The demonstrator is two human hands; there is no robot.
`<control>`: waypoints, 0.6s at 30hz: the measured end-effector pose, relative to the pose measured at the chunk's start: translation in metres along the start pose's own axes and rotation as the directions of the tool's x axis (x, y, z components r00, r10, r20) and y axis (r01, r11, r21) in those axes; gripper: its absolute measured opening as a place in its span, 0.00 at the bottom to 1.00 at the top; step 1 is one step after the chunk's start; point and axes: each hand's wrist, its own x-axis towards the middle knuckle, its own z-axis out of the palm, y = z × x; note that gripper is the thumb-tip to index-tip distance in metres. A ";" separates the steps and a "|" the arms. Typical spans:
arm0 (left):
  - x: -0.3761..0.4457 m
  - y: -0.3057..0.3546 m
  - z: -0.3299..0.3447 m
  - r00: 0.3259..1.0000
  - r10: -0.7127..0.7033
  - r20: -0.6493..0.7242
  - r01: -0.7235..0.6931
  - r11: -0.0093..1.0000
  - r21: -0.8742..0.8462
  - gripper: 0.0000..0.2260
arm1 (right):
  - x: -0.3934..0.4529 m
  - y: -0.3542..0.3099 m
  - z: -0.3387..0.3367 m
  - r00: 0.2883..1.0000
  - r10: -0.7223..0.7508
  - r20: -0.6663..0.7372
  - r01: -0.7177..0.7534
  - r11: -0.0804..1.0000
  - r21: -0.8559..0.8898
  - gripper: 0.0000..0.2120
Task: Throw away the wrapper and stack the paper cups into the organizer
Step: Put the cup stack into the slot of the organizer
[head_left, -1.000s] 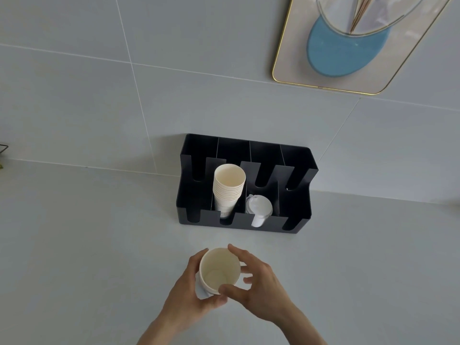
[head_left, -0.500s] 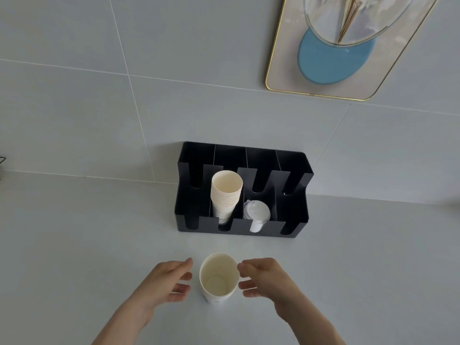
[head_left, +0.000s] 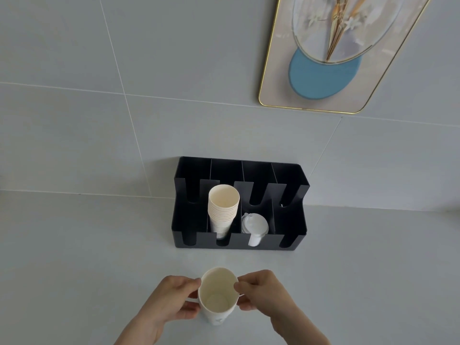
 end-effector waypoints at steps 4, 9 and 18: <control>-0.001 0.027 -0.004 0.998 0.055 0.022 -0.055 0.998 -0.002 0.11 | -0.003 -0.024 -0.015 0.997 -0.072 -0.003 0.072 0.997 -0.020 0.09; -0.005 0.095 -0.006 0.977 0.209 0.035 -0.209 0.978 -0.008 0.14 | -0.008 -0.085 -0.049 0.969 -0.238 -0.064 0.238 0.971 -0.011 0.08; -0.011 0.222 -0.013 0.905 0.422 -0.058 -0.425 0.902 -0.071 0.16 | -0.009 -0.199 -0.098 0.880 -0.448 -0.158 0.462 0.884 0.065 0.14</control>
